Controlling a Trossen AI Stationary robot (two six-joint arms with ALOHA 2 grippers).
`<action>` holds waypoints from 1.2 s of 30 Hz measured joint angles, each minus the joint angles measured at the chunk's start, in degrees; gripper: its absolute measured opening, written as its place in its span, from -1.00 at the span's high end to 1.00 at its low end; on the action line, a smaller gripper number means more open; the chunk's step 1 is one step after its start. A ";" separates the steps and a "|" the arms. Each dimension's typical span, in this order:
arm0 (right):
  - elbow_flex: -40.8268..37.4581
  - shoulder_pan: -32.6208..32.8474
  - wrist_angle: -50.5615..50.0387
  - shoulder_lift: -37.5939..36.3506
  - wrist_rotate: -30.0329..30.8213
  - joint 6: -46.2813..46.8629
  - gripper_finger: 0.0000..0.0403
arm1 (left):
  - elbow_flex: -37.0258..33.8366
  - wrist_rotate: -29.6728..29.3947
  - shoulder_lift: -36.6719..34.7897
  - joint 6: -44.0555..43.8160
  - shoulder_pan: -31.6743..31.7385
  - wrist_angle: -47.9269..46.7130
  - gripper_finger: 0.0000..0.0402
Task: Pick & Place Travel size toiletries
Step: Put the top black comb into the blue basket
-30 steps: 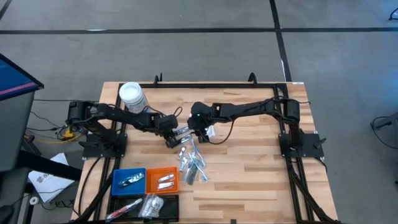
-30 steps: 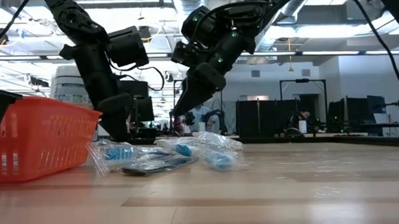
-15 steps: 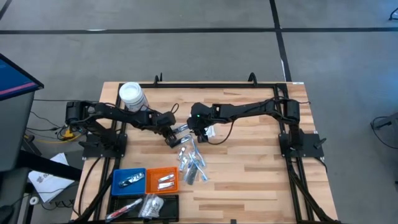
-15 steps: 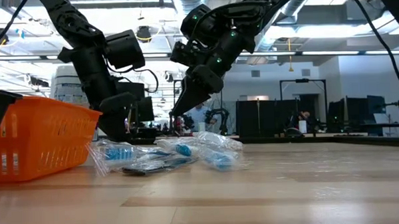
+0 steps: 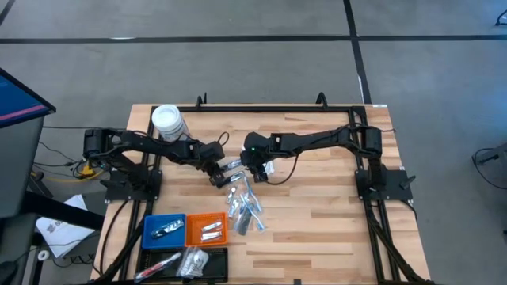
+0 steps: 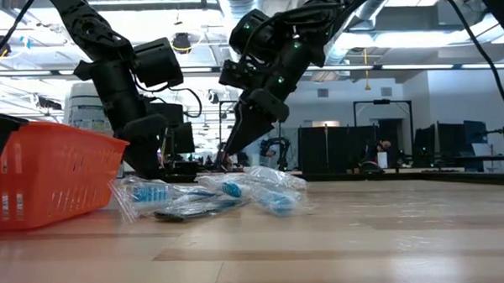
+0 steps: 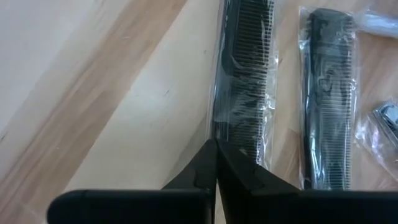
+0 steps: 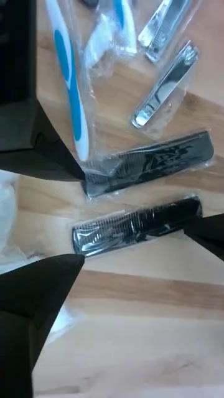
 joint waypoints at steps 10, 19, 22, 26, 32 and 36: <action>-1.94 -0.89 4.05 0.09 1.17 -0.13 -0.02 | -0.04 0.46 0.00 0.33 -0.02 0.32 0.99; -1.94 -0.27 2.61 0.09 0.71 0.90 0.01 | -0.11 2.29 0.08 2.34 -0.46 1.04 0.99; -1.94 0.02 2.52 0.09 0.72 0.45 0.03 | -0.15 1.48 -0.01 4.08 -0.47 1.40 0.99; -1.94 0.40 3.97 0.09 0.72 -1.07 0.05 | -0.32 -0.38 -1.84 4.51 -0.52 2.34 0.99; -1.93 0.32 4.63 0.09 0.72 -0.17 0.16 | -0.50 -1.27 -2.97 4.51 -0.83 2.43 0.99; -1.96 0.28 4.67 0.09 0.72 0.43 0.22 | -0.29 -1.32 -1.88 4.51 -0.83 3.70 0.99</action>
